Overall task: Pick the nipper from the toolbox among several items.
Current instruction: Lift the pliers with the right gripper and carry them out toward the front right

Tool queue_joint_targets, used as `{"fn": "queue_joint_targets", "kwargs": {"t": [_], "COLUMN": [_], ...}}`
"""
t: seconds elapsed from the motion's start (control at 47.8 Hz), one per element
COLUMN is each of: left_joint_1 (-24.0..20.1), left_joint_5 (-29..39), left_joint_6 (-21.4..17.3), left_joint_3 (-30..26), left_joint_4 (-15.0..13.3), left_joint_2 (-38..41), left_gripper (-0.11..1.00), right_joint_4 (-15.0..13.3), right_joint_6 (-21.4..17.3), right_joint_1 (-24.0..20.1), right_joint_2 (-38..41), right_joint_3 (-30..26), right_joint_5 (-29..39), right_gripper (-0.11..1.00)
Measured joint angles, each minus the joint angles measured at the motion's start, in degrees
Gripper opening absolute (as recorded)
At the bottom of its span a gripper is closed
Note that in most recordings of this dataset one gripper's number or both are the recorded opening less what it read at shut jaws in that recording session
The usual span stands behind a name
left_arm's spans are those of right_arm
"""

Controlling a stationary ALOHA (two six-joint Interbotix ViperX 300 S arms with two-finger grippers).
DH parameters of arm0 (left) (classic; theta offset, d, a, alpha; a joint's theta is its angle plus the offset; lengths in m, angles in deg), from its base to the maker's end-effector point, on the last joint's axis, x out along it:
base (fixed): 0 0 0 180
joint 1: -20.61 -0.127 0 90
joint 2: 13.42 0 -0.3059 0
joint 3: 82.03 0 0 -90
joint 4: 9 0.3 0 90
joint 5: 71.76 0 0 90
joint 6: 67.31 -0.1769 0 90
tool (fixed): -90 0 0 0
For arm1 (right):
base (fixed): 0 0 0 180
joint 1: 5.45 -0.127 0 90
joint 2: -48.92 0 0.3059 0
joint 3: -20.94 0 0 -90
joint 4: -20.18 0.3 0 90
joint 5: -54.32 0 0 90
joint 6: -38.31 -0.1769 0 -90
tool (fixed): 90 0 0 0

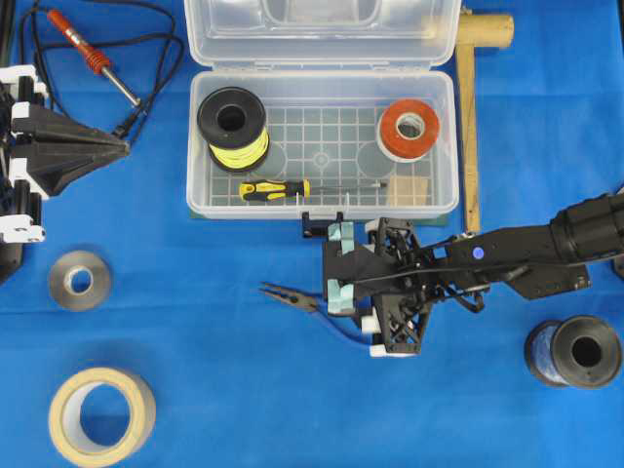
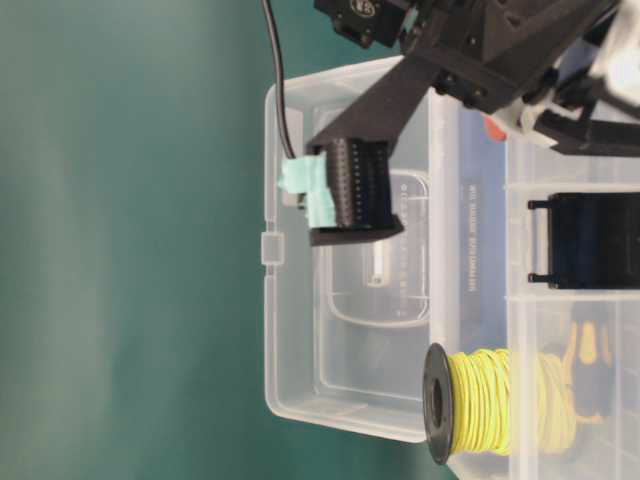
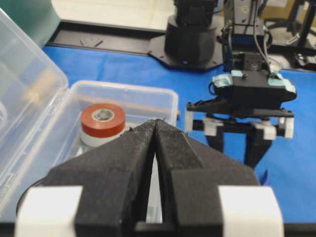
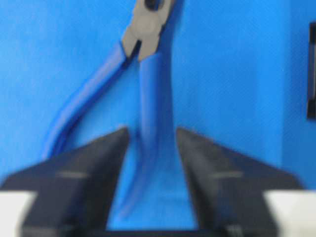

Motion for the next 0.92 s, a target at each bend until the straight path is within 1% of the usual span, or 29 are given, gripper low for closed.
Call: {"fn": "queue_joint_targets", "kwargs": {"t": [0.063,0.105,0.209,0.376,0.46,0.585,0.69,0.773,0.92], "left_joint_1": [0.00,0.00,0.00,0.00,0.00,0.00,0.00,0.00,0.00], "left_joint_5": [0.09,0.09,0.09,0.09,0.09,0.09,0.00,0.09,0.09], "left_joint_6": [0.00,0.00,0.00,0.00,0.00,0.00,0.09,0.09,0.09], "left_joint_3": [-0.09,0.00,0.00,0.00,0.00,0.00,0.09,0.09,0.09], "left_joint_4": [0.00,0.00,0.00,0.00,0.00,0.00,0.00,0.00,0.00], "left_joint_2": [0.00,0.00,-0.09,-0.18,-0.18,-0.18,-0.18,-0.18,-0.18], "left_gripper": [0.00,0.00,0.00,0.00,0.00,0.00,0.00,0.00,0.00], "right_joint_4": [-0.18,-0.44,-2.02,-5.27,-6.59,-8.09,-9.40,-9.84,-10.02], "right_joint_6": [0.09,0.09,0.09,0.09,0.18,0.18,0.09,0.18,0.26], "right_joint_1": [0.26,0.53,1.41,2.55,3.69,5.89,6.42,6.59,7.38], "right_joint_2": [-1.49,-3.34,-9.84,-24.70,-32.26,-43.77,-53.09,-60.73,-70.05], "right_joint_3": [0.00,0.09,1.41,6.77,10.99,17.93,23.38,27.69,34.01], "right_joint_5": [1.93,2.99,4.57,4.83,4.13,1.23,-0.88,-2.02,-2.99], "right_gripper": [0.79,0.84,0.77,0.79,0.79,0.79,0.79,0.79,0.79]}}
